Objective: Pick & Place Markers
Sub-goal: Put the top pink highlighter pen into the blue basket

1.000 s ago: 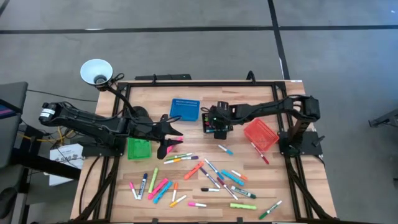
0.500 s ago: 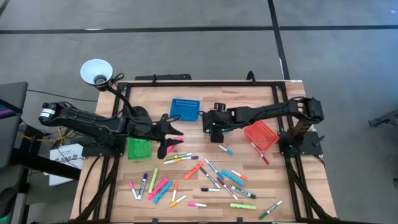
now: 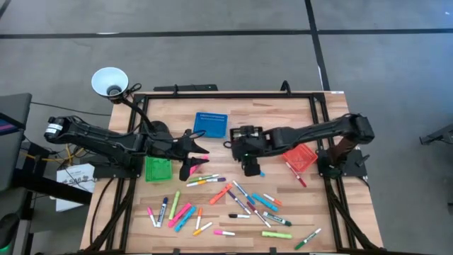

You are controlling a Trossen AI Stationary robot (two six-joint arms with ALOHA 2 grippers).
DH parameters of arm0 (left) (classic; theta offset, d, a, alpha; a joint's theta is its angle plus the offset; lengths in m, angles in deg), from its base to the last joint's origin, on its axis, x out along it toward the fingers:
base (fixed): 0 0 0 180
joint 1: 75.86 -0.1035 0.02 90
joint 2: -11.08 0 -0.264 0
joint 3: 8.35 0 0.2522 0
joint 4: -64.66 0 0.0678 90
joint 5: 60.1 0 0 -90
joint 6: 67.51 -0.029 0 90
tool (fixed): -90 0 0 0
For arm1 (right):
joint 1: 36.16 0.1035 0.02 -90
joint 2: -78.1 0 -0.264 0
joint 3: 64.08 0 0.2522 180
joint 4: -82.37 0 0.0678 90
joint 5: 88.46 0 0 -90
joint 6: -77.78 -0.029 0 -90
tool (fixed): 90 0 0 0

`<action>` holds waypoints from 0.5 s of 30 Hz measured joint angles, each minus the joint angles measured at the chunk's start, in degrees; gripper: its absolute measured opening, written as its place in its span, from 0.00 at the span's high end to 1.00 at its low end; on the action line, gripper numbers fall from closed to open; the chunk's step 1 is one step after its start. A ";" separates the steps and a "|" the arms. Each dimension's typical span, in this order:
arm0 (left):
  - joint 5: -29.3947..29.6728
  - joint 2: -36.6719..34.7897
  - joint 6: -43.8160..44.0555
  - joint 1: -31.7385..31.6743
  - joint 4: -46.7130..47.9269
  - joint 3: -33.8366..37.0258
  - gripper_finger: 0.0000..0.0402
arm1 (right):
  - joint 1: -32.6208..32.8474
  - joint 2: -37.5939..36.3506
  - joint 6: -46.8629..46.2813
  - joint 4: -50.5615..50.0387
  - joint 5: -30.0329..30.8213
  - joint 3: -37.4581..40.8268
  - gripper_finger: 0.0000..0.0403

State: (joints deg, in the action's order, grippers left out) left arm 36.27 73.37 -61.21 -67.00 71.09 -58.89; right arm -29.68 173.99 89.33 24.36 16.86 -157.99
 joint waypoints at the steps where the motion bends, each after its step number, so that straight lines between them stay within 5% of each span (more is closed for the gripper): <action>1: 0.00 -0.01 0.00 0.00 -0.26 0.00 0.63 | -0.17 -1.46 -0.72 0.16 -1.25 0.88 0.52; 8: 0.00 0.01 0.02 0.00 -5.23 0.02 0.63 | -3.25 -14.49 -2.27 18.93 -15.45 17.88 0.53; 12: 0.01 -0.01 1.74 0.09 -7.05 0.02 0.63 | -3.54 -19.51 -3.62 36.83 -16.63 29.70 0.54; 15: -0.17 -0.01 5.24 0.13 -7.26 0.02 0.63 | -3.70 -21.54 -3.80 41.29 -16.61 33.14 0.53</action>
State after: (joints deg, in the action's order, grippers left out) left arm 36.10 73.36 -55.96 -66.87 63.83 -58.87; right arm -33.37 152.44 85.53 65.65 0.26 -124.85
